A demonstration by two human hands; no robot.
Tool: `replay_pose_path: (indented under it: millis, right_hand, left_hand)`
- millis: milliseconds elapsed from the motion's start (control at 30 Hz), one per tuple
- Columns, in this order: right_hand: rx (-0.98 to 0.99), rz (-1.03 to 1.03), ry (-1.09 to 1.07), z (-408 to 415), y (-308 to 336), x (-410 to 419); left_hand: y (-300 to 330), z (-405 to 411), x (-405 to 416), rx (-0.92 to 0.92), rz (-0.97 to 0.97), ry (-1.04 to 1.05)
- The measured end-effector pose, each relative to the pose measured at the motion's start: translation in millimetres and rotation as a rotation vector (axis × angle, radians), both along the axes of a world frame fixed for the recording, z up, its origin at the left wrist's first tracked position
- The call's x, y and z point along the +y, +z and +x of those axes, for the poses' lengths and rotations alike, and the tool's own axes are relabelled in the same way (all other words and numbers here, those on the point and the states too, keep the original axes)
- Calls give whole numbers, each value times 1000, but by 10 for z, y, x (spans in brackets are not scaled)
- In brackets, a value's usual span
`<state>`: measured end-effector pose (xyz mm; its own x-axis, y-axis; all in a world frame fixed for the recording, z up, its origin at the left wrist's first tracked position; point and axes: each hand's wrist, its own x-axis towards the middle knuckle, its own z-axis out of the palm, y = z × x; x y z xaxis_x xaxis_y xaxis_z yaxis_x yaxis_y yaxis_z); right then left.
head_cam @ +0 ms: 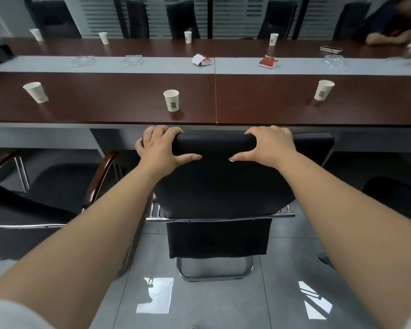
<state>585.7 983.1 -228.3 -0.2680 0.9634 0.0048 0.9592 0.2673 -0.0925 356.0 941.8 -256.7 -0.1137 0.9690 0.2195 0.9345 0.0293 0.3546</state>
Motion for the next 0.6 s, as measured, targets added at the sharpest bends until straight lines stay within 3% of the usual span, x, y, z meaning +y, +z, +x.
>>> replay_pose_path:
  millis: [300, 600]
  right_hand:
    - [91, -141, -119, -150, 158, 294]
    - [82, -114, -158, -364, 117, 291]
  left_hand:
    - [156, -117, 409, -41, -63, -74]
    - [143, -317, 437, -3, -28, -75]
